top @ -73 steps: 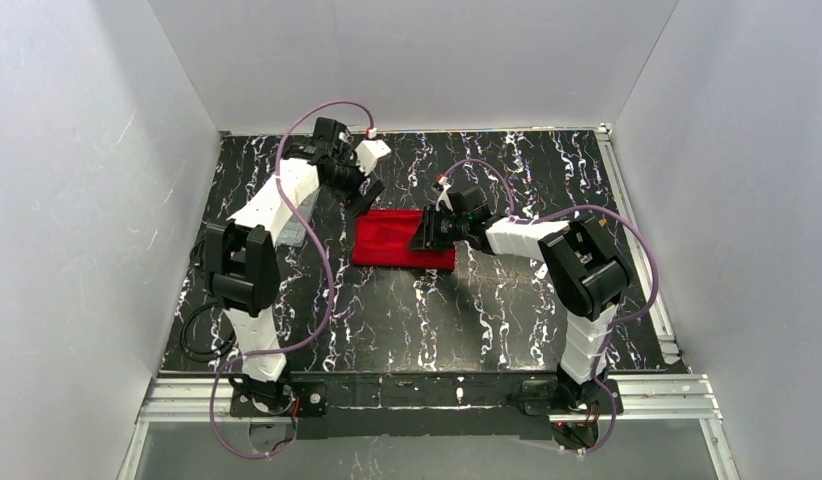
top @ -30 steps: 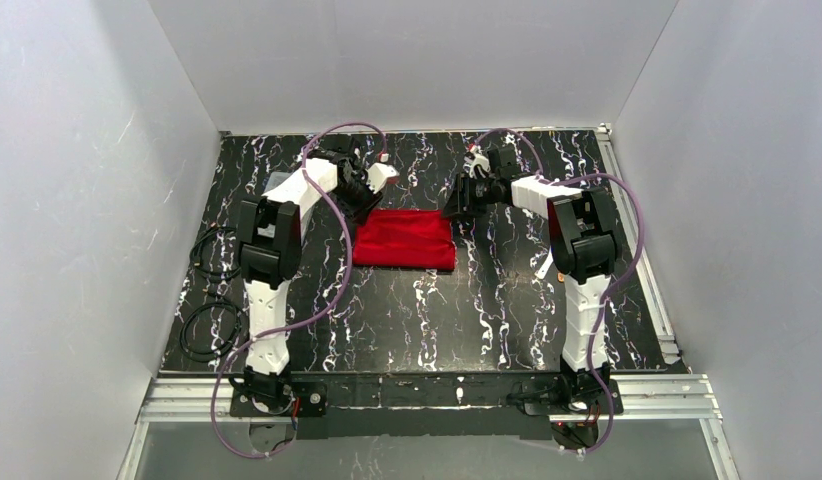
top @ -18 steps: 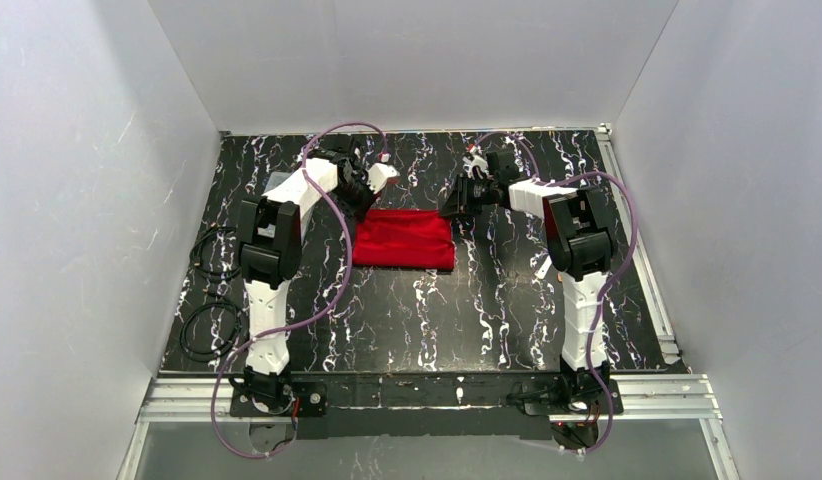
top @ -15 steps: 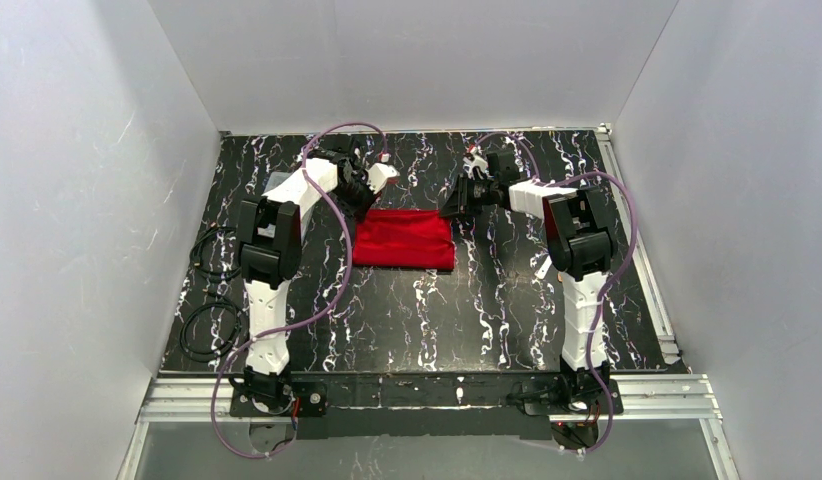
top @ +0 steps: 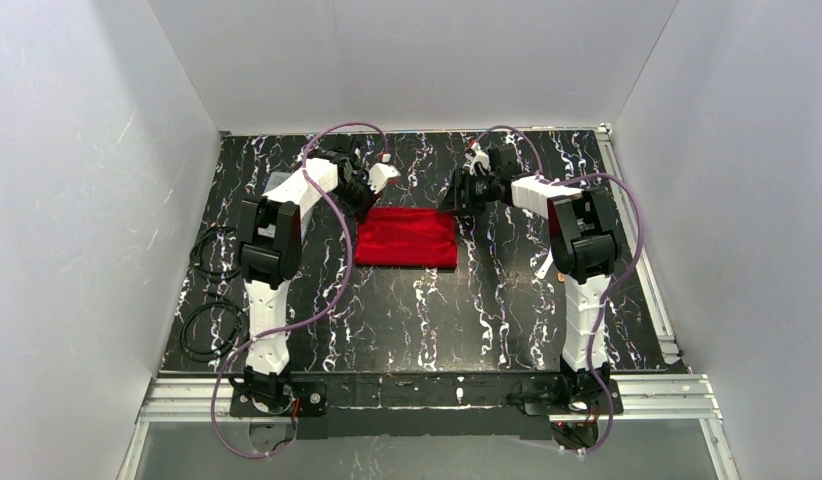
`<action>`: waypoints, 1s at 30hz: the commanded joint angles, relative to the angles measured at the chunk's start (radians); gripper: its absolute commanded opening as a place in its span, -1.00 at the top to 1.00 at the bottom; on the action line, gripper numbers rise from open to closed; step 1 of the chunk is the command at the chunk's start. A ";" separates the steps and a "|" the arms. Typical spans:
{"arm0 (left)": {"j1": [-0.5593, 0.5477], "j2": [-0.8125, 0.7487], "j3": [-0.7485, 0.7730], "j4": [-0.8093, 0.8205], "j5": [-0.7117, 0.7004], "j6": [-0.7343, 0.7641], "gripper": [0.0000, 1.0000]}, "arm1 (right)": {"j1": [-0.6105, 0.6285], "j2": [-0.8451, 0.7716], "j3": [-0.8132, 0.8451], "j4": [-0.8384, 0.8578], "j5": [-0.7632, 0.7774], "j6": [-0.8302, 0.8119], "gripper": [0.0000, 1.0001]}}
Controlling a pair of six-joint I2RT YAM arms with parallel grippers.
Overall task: Fold the napkin into a case and place the utensils inside
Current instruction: Move the 2/3-rectangle-folded napkin to the center of the board.
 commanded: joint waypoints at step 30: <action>-0.001 -0.020 -0.017 -0.033 0.052 0.028 1.00 | 0.035 0.023 -0.083 0.129 -0.090 0.073 -0.21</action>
